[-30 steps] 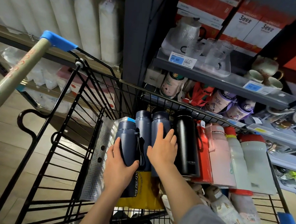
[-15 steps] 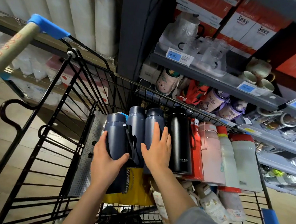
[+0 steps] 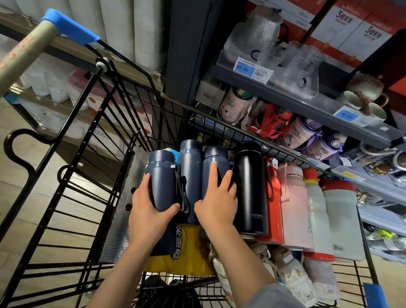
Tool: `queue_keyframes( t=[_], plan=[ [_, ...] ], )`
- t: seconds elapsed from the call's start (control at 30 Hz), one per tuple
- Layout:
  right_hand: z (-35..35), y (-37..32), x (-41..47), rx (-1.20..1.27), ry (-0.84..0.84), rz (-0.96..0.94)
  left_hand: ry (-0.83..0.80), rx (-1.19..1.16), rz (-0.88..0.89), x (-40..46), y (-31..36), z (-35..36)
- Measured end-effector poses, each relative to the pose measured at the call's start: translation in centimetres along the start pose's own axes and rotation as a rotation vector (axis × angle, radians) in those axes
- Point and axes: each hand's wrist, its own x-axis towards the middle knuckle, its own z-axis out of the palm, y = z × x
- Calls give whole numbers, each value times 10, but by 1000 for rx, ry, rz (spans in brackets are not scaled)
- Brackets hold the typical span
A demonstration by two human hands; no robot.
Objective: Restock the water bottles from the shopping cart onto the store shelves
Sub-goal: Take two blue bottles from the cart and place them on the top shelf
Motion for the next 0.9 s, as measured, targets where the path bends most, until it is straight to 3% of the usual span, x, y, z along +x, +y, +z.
queue_keyframes(
  t=[0.1,0.27,0.9],
  plan=[
    [-8,-12,5,-129,-65,50,-8,18,15,0,0,1],
    [-17,-21,21,-139,-136,142,-38,38,46,0,-2,2],
    [-11,4,14,186,52,136,-37,-12,38,6,-2,6]
  ],
)
